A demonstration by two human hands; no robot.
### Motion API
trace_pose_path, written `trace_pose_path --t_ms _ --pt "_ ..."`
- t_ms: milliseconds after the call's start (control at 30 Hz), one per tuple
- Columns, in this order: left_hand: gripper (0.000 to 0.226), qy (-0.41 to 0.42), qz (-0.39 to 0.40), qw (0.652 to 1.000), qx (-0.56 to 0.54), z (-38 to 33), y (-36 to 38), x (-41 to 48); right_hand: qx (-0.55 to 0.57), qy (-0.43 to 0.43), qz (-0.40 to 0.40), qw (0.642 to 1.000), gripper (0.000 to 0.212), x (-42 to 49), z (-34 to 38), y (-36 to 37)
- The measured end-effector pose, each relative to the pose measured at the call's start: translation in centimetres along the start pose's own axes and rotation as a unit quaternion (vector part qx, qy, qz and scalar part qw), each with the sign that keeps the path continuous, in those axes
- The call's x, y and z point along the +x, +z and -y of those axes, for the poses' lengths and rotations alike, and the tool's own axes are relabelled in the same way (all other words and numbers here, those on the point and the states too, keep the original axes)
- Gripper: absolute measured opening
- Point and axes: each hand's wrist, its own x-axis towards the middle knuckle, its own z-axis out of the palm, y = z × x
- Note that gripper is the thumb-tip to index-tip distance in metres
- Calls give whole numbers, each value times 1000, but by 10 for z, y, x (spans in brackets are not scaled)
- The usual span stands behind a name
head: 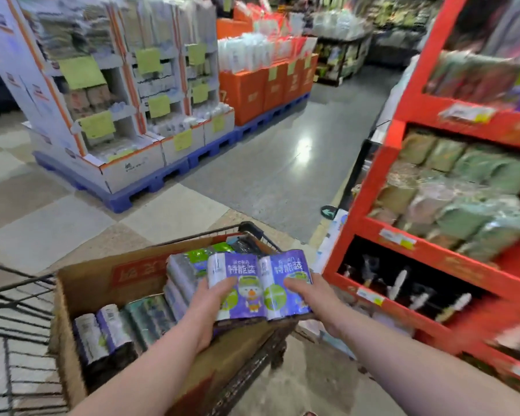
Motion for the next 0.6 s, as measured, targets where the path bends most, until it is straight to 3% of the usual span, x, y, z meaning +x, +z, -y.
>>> trace_pose_path --t_ms 33,133,267,367,500,600 --pt "24 3 21 1000 8 1 14 -2 7 -4 -21 1000 67 -9 -1 -14" --pt "16 2 87 996 33 5 58 -8 27 -2 -89 996 77 -35 -9 -59" --pt "19 -18 153 987 38 11 120 -24 81 3 -144 986 30 -71 -27 -118" --pt "27 -15 206 976 60 21 170 -39 94 2 -193 977 37 -98 -43 -165" --pt "19 -12 272 957 97 43 247 -71 135 -5 -234 963 39 -145 -66 -236" --pt "32 -21 316 941 117 64 308 -108 156 -11 -271 950 70 -182 -88 -295"
